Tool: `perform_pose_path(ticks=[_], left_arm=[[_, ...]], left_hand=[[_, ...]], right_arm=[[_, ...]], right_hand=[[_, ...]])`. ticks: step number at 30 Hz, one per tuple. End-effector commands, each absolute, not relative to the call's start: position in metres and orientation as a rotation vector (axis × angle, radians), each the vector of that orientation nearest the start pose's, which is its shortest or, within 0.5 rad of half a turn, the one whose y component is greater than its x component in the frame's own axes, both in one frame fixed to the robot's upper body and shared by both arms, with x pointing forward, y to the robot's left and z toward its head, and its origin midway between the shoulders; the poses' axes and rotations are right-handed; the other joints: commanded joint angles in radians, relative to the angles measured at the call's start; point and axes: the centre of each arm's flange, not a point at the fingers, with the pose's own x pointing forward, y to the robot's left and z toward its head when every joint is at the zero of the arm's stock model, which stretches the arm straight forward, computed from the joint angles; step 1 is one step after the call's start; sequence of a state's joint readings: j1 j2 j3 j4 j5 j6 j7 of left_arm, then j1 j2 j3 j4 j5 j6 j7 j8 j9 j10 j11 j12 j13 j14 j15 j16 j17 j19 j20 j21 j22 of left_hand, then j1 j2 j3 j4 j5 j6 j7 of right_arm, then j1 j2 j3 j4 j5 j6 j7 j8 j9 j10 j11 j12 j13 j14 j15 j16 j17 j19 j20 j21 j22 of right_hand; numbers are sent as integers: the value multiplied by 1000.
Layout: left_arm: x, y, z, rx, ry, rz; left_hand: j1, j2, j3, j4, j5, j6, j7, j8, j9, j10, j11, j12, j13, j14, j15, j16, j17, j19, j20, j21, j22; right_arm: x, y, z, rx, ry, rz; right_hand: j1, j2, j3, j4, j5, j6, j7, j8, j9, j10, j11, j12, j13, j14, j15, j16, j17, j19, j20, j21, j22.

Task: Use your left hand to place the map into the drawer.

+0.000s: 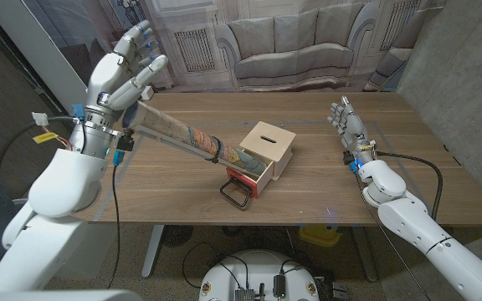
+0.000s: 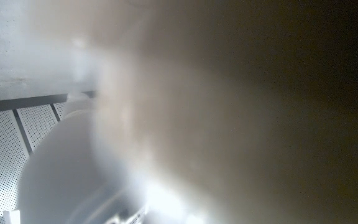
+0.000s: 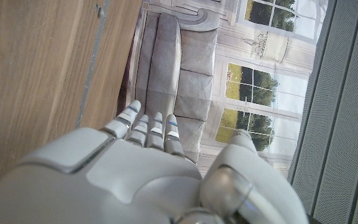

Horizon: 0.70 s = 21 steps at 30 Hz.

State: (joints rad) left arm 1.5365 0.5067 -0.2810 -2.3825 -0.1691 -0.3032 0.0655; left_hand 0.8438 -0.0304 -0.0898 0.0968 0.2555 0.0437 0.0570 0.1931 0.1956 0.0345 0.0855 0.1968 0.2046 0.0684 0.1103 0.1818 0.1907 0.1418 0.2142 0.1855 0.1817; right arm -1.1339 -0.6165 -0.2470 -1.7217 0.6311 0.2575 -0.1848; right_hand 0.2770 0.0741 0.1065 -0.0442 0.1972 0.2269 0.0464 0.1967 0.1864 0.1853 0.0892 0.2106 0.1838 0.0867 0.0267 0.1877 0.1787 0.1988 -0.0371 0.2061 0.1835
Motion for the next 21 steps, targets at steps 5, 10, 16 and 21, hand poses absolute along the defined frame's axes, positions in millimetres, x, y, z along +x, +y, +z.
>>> perform_pose_path(ticks=[5,10,16,21], left_arm=[[338,302,82,416,-1184,-5],[335,301,81,419,-1179,5],[322,300,80,433,-1191,31],[313,301,80,439,-1200,53]], left_hand=[[-4,-1,-8,-1,5,9,0,8,-1,-3,1,10,1,-11,1,8,-1,-3,1,10,3],[-4,0,-9,-1,6,10,0,8,-1,-2,0,10,1,-12,2,8,-1,-4,2,10,3],[-4,1,-9,-1,6,14,3,9,-1,-3,1,10,1,-13,4,8,-1,-6,1,9,3],[-4,1,-10,0,7,12,2,9,-1,-3,3,11,1,-14,5,8,-1,-7,1,9,3]], right_arm=[[567,-300,-36,76,-656,114],[568,-302,-37,74,-658,118],[568,-304,-37,79,-662,116],[569,-305,-39,88,-659,116]], right_hand=[[5,6,0,-6,-3,-1,-1,-2,3,8,1,2,3,1,4,-3,4,9,-10,-3,2],[5,6,-1,-6,-3,-1,-1,-2,3,8,1,2,3,0,4,-3,4,9,-10,-3,2],[5,6,-1,-7,-3,-2,-1,-2,3,8,0,2,3,1,4,-3,4,9,-9,-3,2],[4,6,-1,-7,-3,-2,0,-2,3,8,0,2,3,0,4,-3,4,9,-9,-3,2]])
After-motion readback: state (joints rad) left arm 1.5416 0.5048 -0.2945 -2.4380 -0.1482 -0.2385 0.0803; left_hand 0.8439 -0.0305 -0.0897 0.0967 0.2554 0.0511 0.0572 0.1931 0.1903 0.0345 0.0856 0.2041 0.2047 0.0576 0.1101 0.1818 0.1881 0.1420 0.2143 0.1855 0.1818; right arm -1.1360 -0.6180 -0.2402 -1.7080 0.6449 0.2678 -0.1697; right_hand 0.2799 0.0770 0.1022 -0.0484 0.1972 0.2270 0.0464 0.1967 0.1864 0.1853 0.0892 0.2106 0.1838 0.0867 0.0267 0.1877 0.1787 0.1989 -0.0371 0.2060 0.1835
